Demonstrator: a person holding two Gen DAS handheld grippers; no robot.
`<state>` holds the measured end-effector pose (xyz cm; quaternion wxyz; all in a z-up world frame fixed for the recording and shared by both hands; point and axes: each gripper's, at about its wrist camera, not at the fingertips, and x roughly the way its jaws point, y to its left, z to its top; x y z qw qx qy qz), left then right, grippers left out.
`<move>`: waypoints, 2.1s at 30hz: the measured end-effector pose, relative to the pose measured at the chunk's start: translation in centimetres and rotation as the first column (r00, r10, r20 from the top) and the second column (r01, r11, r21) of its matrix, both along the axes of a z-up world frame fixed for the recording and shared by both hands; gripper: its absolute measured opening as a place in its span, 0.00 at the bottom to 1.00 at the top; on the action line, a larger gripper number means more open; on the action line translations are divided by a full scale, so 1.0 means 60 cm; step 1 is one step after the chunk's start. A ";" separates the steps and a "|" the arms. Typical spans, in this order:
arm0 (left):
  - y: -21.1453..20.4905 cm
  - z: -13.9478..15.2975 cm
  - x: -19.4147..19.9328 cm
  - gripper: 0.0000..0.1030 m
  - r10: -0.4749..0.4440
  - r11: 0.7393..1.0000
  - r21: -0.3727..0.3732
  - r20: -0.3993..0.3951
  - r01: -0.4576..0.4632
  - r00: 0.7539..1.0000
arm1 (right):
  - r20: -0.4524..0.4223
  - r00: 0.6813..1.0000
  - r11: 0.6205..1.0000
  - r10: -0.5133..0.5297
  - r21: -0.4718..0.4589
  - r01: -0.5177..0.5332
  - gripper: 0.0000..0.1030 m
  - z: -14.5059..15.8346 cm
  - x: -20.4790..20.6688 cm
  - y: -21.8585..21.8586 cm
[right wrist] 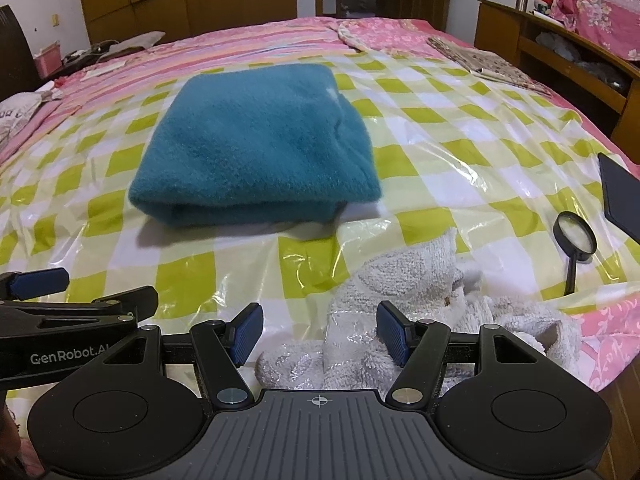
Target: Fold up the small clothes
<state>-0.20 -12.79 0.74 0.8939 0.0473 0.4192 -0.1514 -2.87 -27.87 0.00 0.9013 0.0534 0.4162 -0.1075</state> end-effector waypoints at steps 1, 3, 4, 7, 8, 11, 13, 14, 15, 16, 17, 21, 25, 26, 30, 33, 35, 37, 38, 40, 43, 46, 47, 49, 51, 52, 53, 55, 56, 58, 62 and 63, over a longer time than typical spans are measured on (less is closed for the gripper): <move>0.000 -0.001 0.000 0.94 0.001 1.000 0.002 -0.001 -0.001 1.000 | 0.001 1.000 1.000 0.001 0.001 -0.001 0.62 0.000 0.000 0.000; 0.001 -0.003 0.001 0.94 0.002 1.000 0.003 -0.005 -0.002 1.000 | 0.001 1.000 1.000 0.002 0.001 -0.002 0.62 0.000 0.000 0.000; 0.001 -0.003 0.001 0.94 0.002 1.000 0.004 -0.006 -0.002 1.000 | 0.000 1.000 1.000 0.003 0.001 -0.003 0.62 0.000 0.000 0.000; -0.001 -0.005 0.001 0.94 0.004 1.000 0.009 -0.007 -0.004 1.000 | 0.000 1.000 1.000 0.002 0.001 -0.002 0.62 0.000 0.000 0.000; -0.001 -0.005 0.002 0.94 0.004 1.000 0.010 -0.008 -0.003 1.000 | -0.001 1.000 1.000 0.002 0.001 -0.002 0.62 0.000 0.001 0.000; -0.001 -0.005 0.002 0.94 0.003 1.000 0.009 -0.010 -0.003 1.000 | -0.003 1.000 1.000 0.002 0.001 -0.002 0.62 0.000 0.001 0.000; -0.001 -0.005 0.002 0.94 0.004 1.000 0.009 -0.009 -0.003 1.000 | -0.003 1.000 1.000 0.002 0.002 -0.002 0.62 0.000 0.001 0.000; -0.001 -0.005 0.002 0.94 0.002 1.000 0.009 -0.010 -0.002 1.000 | -0.004 1.000 1.000 0.003 0.000 -0.003 0.62 0.000 0.001 0.001; -0.001 -0.005 0.002 0.94 0.002 1.000 0.009 -0.010 -0.002 1.000 | -0.003 1.000 1.000 0.003 0.000 -0.003 0.62 0.000 0.001 0.000; -0.001 -0.005 0.002 0.94 0.003 1.000 0.009 -0.011 -0.003 1.000 | -0.003 1.000 1.000 0.003 0.000 -0.003 0.62 0.000 0.002 0.001; -0.001 -0.006 0.003 0.94 0.003 1.000 0.009 -0.012 -0.003 1.000 | -0.005 1.000 1.000 0.002 0.001 -0.002 0.62 0.000 0.002 0.000; -0.001 -0.006 0.003 0.94 0.004 1.000 0.009 -0.012 -0.004 1.000 | -0.007 1.000 1.000 0.002 0.001 -0.002 0.62 -0.001 0.002 0.000; -0.001 -0.006 0.003 0.94 0.004 1.000 0.009 -0.012 -0.004 1.000 | -0.007 1.000 1.000 0.002 0.000 -0.002 0.62 -0.001 0.003 0.000; -0.001 -0.006 0.003 0.94 0.004 1.000 0.009 -0.013 -0.004 1.000 | -0.007 1.000 1.000 0.002 0.001 -0.002 0.62 -0.001 0.003 0.000; -0.002 -0.008 0.003 0.93 0.003 1.000 0.010 -0.015 -0.003 1.000 | -0.010 1.000 1.000 0.002 -0.001 -0.002 0.62 -0.003 0.004 0.000; -0.002 -0.008 0.004 0.93 0.004 1.000 0.009 -0.015 -0.003 1.000 | -0.010 1.000 1.000 0.001 0.000 -0.001 0.62 -0.004 0.004 -0.001; -0.002 -0.008 0.004 0.93 0.004 1.000 0.008 -0.014 -0.004 1.000 | -0.010 1.000 1.000 0.001 0.000 -0.001 0.62 -0.004 0.004 0.000; -0.002 -0.008 0.003 0.93 0.004 1.000 0.008 -0.013 -0.004 1.000 | -0.011 1.000 1.000 0.002 -0.001 -0.002 0.62 -0.003 0.004 0.000; -0.002 -0.008 0.003 0.93 0.004 1.000 0.008 -0.013 -0.004 1.000 | -0.010 1.000 1.000 0.002 -0.001 -0.002 0.62 -0.004 0.004 0.000; -0.002 -0.008 0.003 0.93 0.003 1.000 0.008 -0.013 -0.003 1.000 | -0.011 1.000 1.000 0.001 0.000 -0.001 0.62 -0.003 0.004 -0.001; -0.002 -0.008 0.003 0.93 0.004 1.000 0.008 -0.015 -0.004 1.000 | -0.012 1.000 1.000 0.002 -0.001 -0.002 0.62 -0.004 0.004 -0.001; -0.004 -0.007 0.004 0.93 0.005 1.000 0.007 -0.017 -0.005 1.000 | -0.011 1.000 1.000 0.002 0.000 -0.002 0.62 -0.003 0.004 -0.001; -0.004 -0.007 0.004 0.93 0.005 1.000 0.007 -0.017 -0.005 1.000 | -0.011 1.000 1.000 0.002 0.000 -0.002 0.62 -0.003 0.004 -0.001; -0.004 -0.007 0.004 0.93 0.005 1.000 0.006 -0.018 -0.005 1.000 | -0.011 1.000 1.000 0.001 0.000 -0.001 0.62 -0.003 0.004 -0.001; -0.005 -0.007 0.004 0.93 0.005 1.000 0.006 -0.018 -0.005 1.000 | -0.011 1.000 1.000 0.002 0.000 -0.002 0.62 -0.003 0.004 -0.001; -0.005 -0.007 0.004 0.93 0.004 1.000 0.007 -0.018 -0.004 1.000 | -0.011 1.000 1.000 0.002 0.000 -0.002 0.62 -0.003 0.004 -0.001; -0.004 -0.008 0.004 0.93 0.005 1.000 0.006 -0.018 -0.005 1.000 | -0.012 1.000 1.000 0.001 0.000 -0.001 0.62 -0.003 0.004 -0.001; -0.004 -0.008 0.004 0.93 0.005 1.000 0.005 -0.018 -0.005 1.000 | -0.011 1.000 1.000 0.001 0.000 -0.001 0.62 -0.003 0.004 -0.001; -0.004 -0.007 0.004 0.93 0.005 1.000 0.005 -0.019 -0.005 1.000 | -0.012 1.000 1.000 0.001 0.000 -0.001 0.62 -0.003 0.004 -0.001; -0.005 -0.008 0.003 0.93 0.005 1.000 0.004 -0.018 -0.005 1.000 | -0.011 1.000 1.000 0.001 0.000 -0.001 0.62 -0.003 0.003 -0.001; -0.005 -0.009 0.001 0.93 0.005 1.000 0.005 -0.016 -0.005 1.000 | -0.012 1.000 1.000 0.001 0.000 -0.001 0.62 -0.003 0.003 -0.001; -0.005 -0.009 0.002 0.93 0.005 1.000 0.005 -0.016 -0.005 1.000 | -0.011 1.000 1.000 0.001 0.000 -0.001 0.62 -0.003 0.003 -0.001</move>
